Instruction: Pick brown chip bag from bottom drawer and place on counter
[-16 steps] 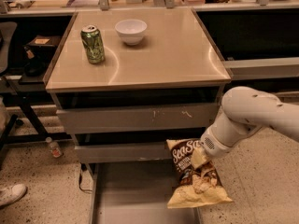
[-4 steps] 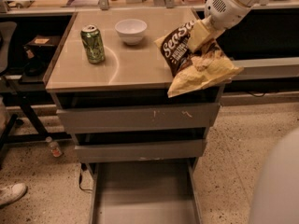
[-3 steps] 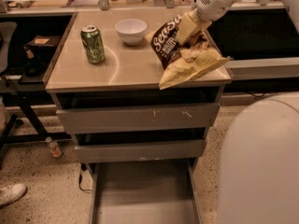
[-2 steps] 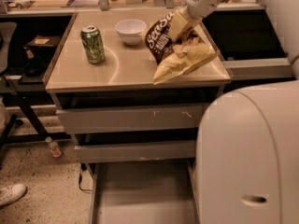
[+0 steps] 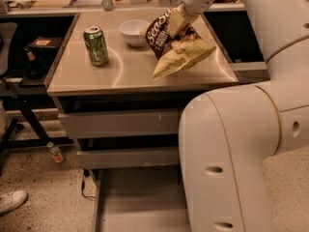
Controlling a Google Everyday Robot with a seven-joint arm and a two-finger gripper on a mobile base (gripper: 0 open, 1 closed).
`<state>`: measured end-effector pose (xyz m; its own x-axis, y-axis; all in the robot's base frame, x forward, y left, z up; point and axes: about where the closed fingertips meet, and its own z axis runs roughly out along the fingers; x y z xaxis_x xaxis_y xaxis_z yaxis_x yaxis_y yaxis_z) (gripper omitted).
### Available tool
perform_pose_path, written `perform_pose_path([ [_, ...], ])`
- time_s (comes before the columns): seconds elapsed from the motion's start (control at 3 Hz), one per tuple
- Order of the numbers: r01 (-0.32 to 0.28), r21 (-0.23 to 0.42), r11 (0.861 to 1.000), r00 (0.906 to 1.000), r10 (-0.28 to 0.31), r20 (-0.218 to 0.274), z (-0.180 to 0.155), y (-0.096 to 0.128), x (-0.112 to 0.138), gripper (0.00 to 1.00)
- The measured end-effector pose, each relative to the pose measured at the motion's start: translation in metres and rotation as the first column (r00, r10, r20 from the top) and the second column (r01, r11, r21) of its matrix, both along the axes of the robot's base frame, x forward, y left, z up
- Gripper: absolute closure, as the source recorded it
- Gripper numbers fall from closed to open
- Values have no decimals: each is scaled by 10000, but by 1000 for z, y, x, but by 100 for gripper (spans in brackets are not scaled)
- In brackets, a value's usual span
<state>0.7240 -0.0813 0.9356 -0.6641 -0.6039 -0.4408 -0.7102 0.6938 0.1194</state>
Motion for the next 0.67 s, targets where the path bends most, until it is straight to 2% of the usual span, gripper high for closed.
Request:
perform_pose_path([
  [0.33, 71, -57, 10000, 9998, -70, 210, -7, 0, 16, 100],
  [0.67, 243, -60, 9997, 9996, -242, 171, -20, -8, 24, 100],
])
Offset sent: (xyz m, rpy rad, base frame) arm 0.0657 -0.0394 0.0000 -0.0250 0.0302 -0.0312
